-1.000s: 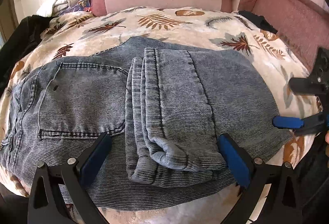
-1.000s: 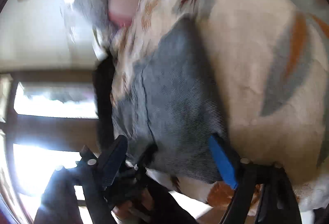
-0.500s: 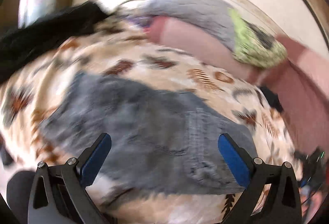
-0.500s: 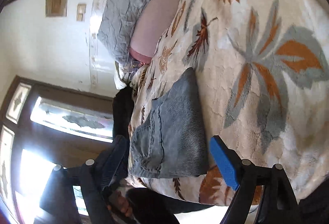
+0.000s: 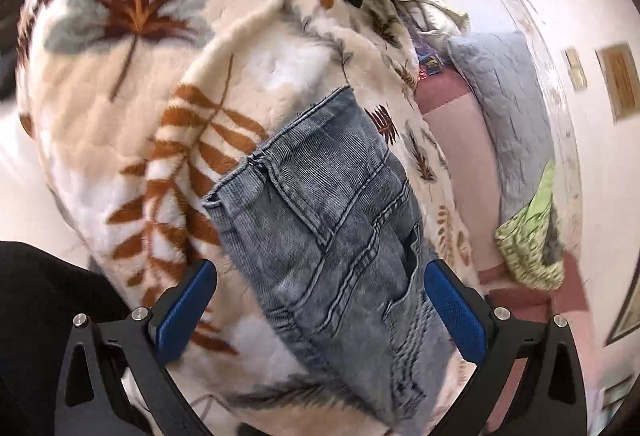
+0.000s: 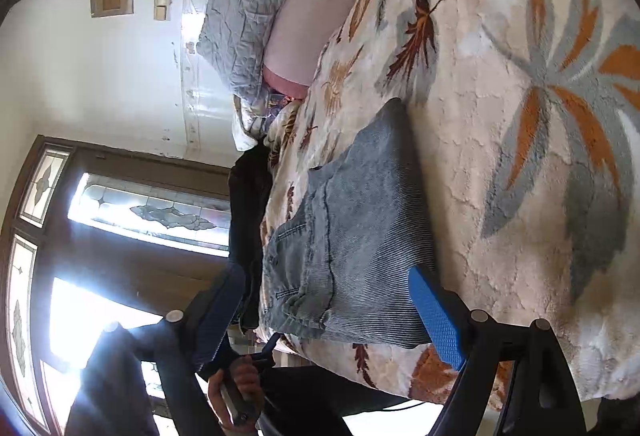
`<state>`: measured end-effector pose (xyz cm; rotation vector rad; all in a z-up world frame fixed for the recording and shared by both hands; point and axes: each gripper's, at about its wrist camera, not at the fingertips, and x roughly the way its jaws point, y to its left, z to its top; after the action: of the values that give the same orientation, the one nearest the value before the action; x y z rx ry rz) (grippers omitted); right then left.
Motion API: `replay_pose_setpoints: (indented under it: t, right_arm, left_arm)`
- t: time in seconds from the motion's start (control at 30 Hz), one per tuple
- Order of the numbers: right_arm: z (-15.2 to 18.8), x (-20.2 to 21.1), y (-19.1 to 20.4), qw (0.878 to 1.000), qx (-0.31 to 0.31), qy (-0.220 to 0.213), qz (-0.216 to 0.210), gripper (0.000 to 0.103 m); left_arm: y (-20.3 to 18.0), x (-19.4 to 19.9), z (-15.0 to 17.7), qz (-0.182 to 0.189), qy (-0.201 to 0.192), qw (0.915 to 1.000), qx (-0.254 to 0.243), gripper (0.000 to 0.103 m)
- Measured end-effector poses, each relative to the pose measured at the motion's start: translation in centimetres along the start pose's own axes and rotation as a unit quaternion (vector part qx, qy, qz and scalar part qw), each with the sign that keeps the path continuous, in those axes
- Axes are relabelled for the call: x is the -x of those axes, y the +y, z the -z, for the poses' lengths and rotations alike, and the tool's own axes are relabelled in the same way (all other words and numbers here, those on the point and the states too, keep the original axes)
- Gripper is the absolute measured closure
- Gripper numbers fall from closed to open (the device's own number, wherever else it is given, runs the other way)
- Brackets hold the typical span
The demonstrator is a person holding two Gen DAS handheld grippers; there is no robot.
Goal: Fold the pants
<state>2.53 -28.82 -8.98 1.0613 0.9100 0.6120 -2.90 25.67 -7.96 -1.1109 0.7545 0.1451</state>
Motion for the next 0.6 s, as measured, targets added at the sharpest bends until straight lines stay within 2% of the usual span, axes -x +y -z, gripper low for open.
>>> replay_pose_setpoints:
  t: [0.23, 0.33, 0.4, 0.43, 0.47, 0.53, 0.6]
  right_arm:
    - [-0.1, -0.6, -0.3, 1.0, 0.002, -0.001, 0.022, 0.017]
    - [0.1, -0.9, 0.5, 0.999, 0.017, 0.006, 0.033, 0.017]
    - [0.2, -1.1, 1.6, 0.999, 0.029, 0.011, 0.037, 0.017]
    - [0.3, -1.6, 2.7, 0.998, 0.042, 0.02, 0.042, 0.017]
    - [0.4, -2.0, 3.6, 0.998, 0.049, 0.027, 0.041, 0.017]
    - [0.6, -4.2, 6.6, 0.995, 0.075, 0.056, 0.029, 0.017]
    - [0.6, -7.0, 9.3, 0.991, 0.094, 0.087, 0.026, 0.017]
  left_arm:
    - [0.1, -1.2, -0.8, 0.033, 0.01, 0.9993, 0.016, 0.0]
    - [0.3, -1.2, -1.4, 0.036, -0.006, 0.9991, 0.021, 0.003]
    - [0.3, -1.3, -1.8, 0.032, -0.008, 0.9994, 0.008, 0.025]
    - [0.2, -1.4, -1.9, 0.019, -0.007, 0.9998, -0.004, 0.046]
    - [0.2, -1.5, -2.0, 0.003, -0.008, 0.9999, -0.013, 0.061]
    - [0.6, -1.7, -2.1, -0.011, -0.007, 0.9996, -0.023, 0.072]
    - [1.0, -1.8, -2.1, -0.004, -0.006, 0.9998, -0.02, 0.073]
